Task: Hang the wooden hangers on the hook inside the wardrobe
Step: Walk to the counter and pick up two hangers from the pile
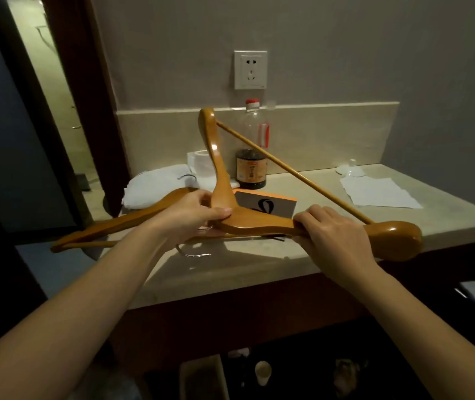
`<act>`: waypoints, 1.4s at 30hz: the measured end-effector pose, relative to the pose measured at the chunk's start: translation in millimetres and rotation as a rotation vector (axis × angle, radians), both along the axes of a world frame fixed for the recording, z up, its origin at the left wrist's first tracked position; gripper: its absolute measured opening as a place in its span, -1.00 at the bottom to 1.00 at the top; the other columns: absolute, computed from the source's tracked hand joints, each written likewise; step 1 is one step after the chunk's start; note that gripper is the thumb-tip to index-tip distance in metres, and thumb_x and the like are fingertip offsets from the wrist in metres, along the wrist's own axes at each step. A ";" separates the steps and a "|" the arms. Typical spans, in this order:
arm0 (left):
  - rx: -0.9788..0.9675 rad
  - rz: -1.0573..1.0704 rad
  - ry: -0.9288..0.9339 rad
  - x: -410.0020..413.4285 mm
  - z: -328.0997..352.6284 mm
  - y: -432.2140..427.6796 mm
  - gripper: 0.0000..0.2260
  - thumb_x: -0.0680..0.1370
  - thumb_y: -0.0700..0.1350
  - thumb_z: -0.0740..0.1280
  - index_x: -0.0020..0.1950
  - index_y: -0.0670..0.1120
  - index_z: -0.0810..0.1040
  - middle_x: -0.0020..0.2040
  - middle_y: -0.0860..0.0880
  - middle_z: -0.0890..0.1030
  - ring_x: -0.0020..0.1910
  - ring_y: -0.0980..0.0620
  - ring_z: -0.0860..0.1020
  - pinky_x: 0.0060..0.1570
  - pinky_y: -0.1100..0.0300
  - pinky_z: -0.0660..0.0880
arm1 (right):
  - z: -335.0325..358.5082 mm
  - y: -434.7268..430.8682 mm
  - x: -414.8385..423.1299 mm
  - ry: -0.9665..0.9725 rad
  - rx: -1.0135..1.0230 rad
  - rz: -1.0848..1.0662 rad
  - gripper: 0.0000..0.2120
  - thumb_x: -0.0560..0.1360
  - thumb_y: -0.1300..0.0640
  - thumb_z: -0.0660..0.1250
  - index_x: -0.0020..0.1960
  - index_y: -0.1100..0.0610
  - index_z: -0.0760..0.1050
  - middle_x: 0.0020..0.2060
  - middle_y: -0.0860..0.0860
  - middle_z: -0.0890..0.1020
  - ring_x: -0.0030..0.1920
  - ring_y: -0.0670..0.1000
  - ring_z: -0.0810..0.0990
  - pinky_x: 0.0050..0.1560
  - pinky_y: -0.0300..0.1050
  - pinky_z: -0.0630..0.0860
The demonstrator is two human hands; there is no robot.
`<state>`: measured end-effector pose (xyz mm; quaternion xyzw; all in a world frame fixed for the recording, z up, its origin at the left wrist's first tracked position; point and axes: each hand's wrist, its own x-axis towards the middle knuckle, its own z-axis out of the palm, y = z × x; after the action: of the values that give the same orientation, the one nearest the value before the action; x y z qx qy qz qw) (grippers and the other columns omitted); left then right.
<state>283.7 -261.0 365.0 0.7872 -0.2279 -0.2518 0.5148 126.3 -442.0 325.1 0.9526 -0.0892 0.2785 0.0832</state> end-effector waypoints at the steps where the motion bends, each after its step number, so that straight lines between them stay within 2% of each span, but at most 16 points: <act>1: -0.009 -0.015 -0.004 -5.0 0.6 -6.3 -0.54 0.46 -0.10 0.41 0.32 -0.04 0.34 0.15 -0.12 0.55 0.05 -0.04 0.59 -0.09 0.17 0.61 | 3.8 -3.9 -8.2 0.029 0.035 0.001 -0.77 0.42 0.04 0.42 0.05 0.08 0.55 -0.12 0.01 0.62 -0.17 0.01 0.60 -0.32 -0.14 0.58; 3: -0.054 -0.062 -0.001 -17.2 2.0 -19.0 -0.60 0.46 -0.15 0.41 0.26 -0.05 0.38 0.05 -0.11 0.60 -0.05 0.00 0.62 -0.22 0.24 0.60 | 10.3 -17.5 -24.6 0.086 0.116 0.010 -0.77 0.50 -0.04 0.29 0.12 0.01 0.49 -0.04 -0.06 0.58 -0.09 -0.05 0.55 -0.20 -0.18 0.56; 6: -0.040 -0.158 -0.060 -37.9 7.5 -41.3 -0.58 0.45 -0.15 0.42 0.28 -0.04 0.41 0.01 -0.09 0.65 -0.07 0.00 0.66 -0.16 0.21 0.60 | 21.6 -36.8 -50.9 0.121 0.249 0.009 -0.69 0.49 -0.13 0.24 0.20 -0.08 0.45 0.05 -0.12 0.55 -0.01 -0.12 0.49 -0.05 -0.17 0.55; 8: -0.004 -0.228 -0.098 -54.1 12.8 -60.1 -0.56 0.46 -0.15 0.41 0.31 -0.02 0.39 0.02 -0.06 0.66 -0.09 0.02 0.67 -0.22 0.26 0.60 | 30.8 -46.4 -66.5 0.048 0.306 0.024 -0.65 0.50 -0.11 0.24 0.26 -0.07 0.42 0.18 -0.11 0.52 0.17 -0.08 0.45 0.11 -0.12 0.48; 12: 0.074 -0.327 -0.237 -92.8 20.1 -100.2 -0.59 0.47 -0.18 0.40 0.28 -0.03 0.38 0.01 0.02 0.59 -0.07 0.07 0.62 -0.23 0.28 0.61 | 51.5 -67.1 -76.8 0.034 0.108 0.012 -0.54 0.51 -0.08 0.24 0.39 -0.05 0.30 0.40 -0.04 0.35 0.43 0.04 0.24 0.39 -0.01 0.23; 14: 0.130 -0.373 -0.334 -107.4 21.4 -116.3 -0.61 0.47 -0.16 0.41 0.26 -0.06 0.41 0.07 -0.04 0.60 -0.03 0.00 0.63 -0.12 0.20 0.63 | 57.1 -81.5 -75.6 0.096 -0.014 0.011 -0.47 0.50 -0.09 0.26 0.42 -0.06 0.24 0.46 -0.01 0.26 0.49 0.08 0.14 0.46 0.05 0.09; 16: 0.201 -0.424 -0.405 -118.1 21.5 -127.1 -0.61 0.46 -0.14 0.42 0.26 -0.11 0.43 0.13 -0.10 0.59 0.02 -0.04 0.62 -0.06 0.17 0.62 | 57.2 -96.7 -78.4 0.142 -0.115 0.015 -0.46 0.48 -0.10 0.29 0.42 -0.07 0.25 0.47 0.00 0.25 0.51 0.10 0.09 0.48 0.09 -0.03; 19: 0.278 -0.503 -0.494 -128.8 18.8 -134.6 -0.59 0.45 -0.13 0.43 0.27 -0.15 0.44 0.17 -0.11 0.58 0.09 -0.06 0.59 -0.10 0.22 0.62 | 57.6 -111.9 -86.9 0.206 -0.237 0.058 -0.54 0.46 -0.12 0.31 0.33 -0.08 0.38 0.37 -0.02 0.43 0.48 0.10 0.21 0.47 0.15 -0.06; 22: 0.328 -0.570 -0.568 -136.9 15.8 -136.6 -0.58 0.45 -0.11 0.43 0.27 -0.15 0.44 0.12 -0.03 0.54 0.12 -0.01 0.54 -0.16 0.30 0.56 | 61.5 -114.0 -89.3 0.325 -0.298 0.114 -0.61 0.45 -0.17 0.29 0.22 -0.06 0.46 0.15 -0.06 0.59 0.25 0.05 0.47 0.37 0.03 0.22; 25: 0.361 -0.607 -0.625 -138.7 13.8 -133.9 -0.59 0.46 -0.10 0.42 0.26 -0.14 0.44 0.18 -0.05 0.53 0.17 0.00 0.51 0.02 0.25 0.50 | 65.8 -109.3 -86.5 0.413 -0.363 0.164 -0.61 0.46 -0.19 0.27 0.20 -0.01 0.44 0.02 -0.05 0.61 0.03 0.01 0.57 0.08 -0.12 0.42; 28: 0.369 -0.620 -0.659 -132.8 15.6 -128.4 -0.59 0.44 -0.09 0.44 0.25 -0.13 0.45 0.19 -0.06 0.55 0.19 -0.01 0.51 0.13 0.17 0.49 | 68.7 -103.1 -81.4 0.437 -0.377 0.221 -0.60 0.47 -0.17 0.27 0.22 0.01 0.43 0.02 -0.05 0.61 -0.02 0.00 0.61 -0.06 -0.19 0.43; 32: 0.403 -0.648 -0.645 -121.9 21.5 -119.6 -0.62 0.45 -0.08 0.43 0.23 -0.11 0.46 0.08 0.00 0.56 0.11 0.03 0.53 0.16 0.11 0.53 | 70.2 -95.5 -71.6 0.450 -0.338 0.277 -0.62 0.49 -0.16 0.24 0.22 0.00 0.42 0.01 -0.07 0.62 -0.02 -0.02 0.61 -0.08 -0.23 0.38; 34: 0.346 -0.598 -0.569 -113.9 26.4 -112.3 -0.69 0.48 -0.09 0.40 0.19 -0.10 0.49 0.00 0.02 0.59 0.02 0.03 0.61 0.04 0.13 0.60 | 67.9 -93.9 -65.7 0.423 -0.316 0.286 -0.65 0.49 -0.16 0.23 0.20 -0.01 0.42 -0.03 -0.09 0.62 -0.06 -0.04 0.61 -0.12 -0.25 0.36; 37: 0.130 -0.374 -0.457 -92.7 38.3 -96.6 -0.79 0.57 -0.02 0.23 0.13 -0.08 0.51 -0.07 -0.04 0.66 -0.15 0.02 0.67 -0.16 0.25 0.62 | 65.3 -93.6 -56.0 0.381 -0.209 0.247 -0.69 0.50 -0.15 0.23 0.17 -0.04 0.42 -0.08 -0.10 0.62 -0.13 -0.08 0.59 -0.19 -0.25 0.45; 39: 0.041 -0.264 -0.376 -71.8 45.7 -83.5 -0.68 0.61 0.07 0.08 0.12 -0.07 0.52 -0.02 -0.05 0.66 -0.10 0.03 0.66 -0.11 0.24 0.60 | 65.0 -95.1 -48.7 0.348 -0.118 0.199 -0.70 0.50 -0.16 0.23 0.17 -0.06 0.43 -0.09 -0.10 0.63 -0.16 -0.08 0.56 -0.21 -0.22 0.47; 42: 0.026 -0.160 -0.335 -34.0 43.7 -65.1 -0.57 0.63 0.14 -0.05 0.15 -0.04 0.51 0.07 0.00 0.61 0.08 0.05 0.56 0.15 0.11 0.45 | 63.1 -96.7 -35.7 0.301 0.010 0.146 -0.67 0.48 -0.17 0.24 0.18 -0.06 0.44 -0.09 -0.07 0.63 -0.15 -0.05 0.57 -0.17 -0.16 0.52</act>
<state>249.7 -326.2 408.7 0.8040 -0.3689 -0.1605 0.4378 90.6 -538.8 388.2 0.9879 -0.0075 0.1377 0.0703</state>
